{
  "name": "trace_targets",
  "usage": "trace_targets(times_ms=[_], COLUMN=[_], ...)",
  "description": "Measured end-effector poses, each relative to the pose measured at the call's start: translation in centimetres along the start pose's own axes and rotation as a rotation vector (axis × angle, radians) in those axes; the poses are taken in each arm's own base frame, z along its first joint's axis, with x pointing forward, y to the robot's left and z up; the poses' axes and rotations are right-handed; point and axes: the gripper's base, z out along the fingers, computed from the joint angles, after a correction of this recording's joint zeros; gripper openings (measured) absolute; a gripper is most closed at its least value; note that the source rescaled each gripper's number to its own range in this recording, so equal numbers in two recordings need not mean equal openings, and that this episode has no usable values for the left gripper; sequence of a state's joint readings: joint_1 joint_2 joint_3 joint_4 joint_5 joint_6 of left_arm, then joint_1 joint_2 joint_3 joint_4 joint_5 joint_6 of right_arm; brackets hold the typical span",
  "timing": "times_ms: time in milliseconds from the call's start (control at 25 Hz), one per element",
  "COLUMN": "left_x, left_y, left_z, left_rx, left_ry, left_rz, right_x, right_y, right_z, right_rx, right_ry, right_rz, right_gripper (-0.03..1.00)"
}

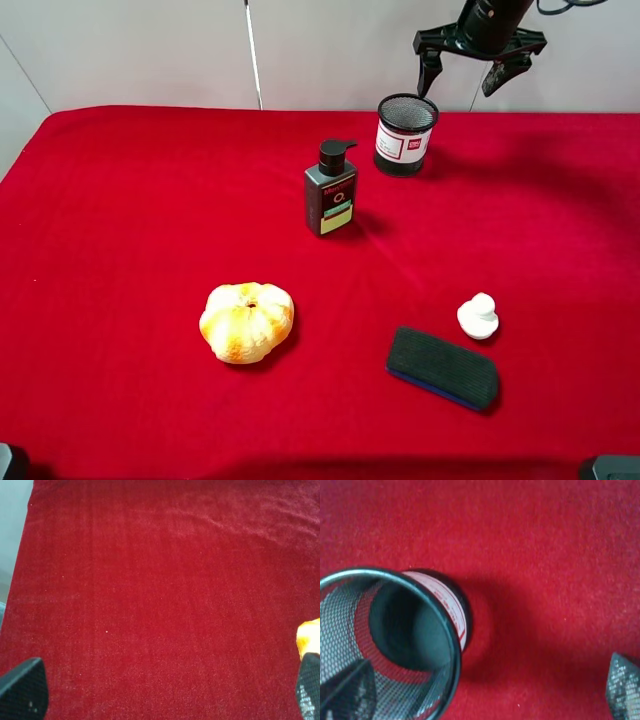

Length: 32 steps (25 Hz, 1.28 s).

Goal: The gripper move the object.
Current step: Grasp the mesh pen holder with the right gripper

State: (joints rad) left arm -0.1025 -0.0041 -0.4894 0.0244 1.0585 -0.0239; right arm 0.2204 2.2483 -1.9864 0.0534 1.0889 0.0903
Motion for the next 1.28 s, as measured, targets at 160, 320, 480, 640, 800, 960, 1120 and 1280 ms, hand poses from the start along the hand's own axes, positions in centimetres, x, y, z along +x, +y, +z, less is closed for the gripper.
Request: trace_targets(times_ms=[160,320,480,640,800,960,1120,1280], left_x=[0.0,0.0,0.0,0.0,0.0,0.0,0.0,0.0], left_y=[0.0,0.0,0.0,0.0,0.0,0.0,0.0,0.0], left_z=[0.0,0.0,0.0,0.0,0.0,0.0,0.0,0.0], left_rx=[0.0,0.0,0.0,0.0,0.0,0.0,0.0,0.0], left_ry=[0.0,0.0,0.0,0.0,0.0,0.0,0.0,0.0], left_rz=[0.0,0.0,0.0,0.0,0.0,0.0,0.0,0.0], right_x=[-0.1,0.0,0.2,0.5,0.8,1.0,1.0,1.0], right_y=[-0.1,-0.1,-0.2,-0.3,-0.3,-0.4,-0.4,-0.4], right_z=[1.4,2.7,4.1,5.5,7.1,7.9,8.1,8.1], right_rx=[-0.001,-0.003,-0.004,-0.009,-0.011,-0.01,-0.011,-0.012], right_ry=[-0.003,0.009,0.03,0.054,0.081,0.092,0.091,0.089], right_rz=[0.004,0.008,0.013,0.02,0.026,0.027,0.028,0.029], right_gripper=[1.0,1.0,1.0,1.0,1.0,1.0,0.96,0.75])
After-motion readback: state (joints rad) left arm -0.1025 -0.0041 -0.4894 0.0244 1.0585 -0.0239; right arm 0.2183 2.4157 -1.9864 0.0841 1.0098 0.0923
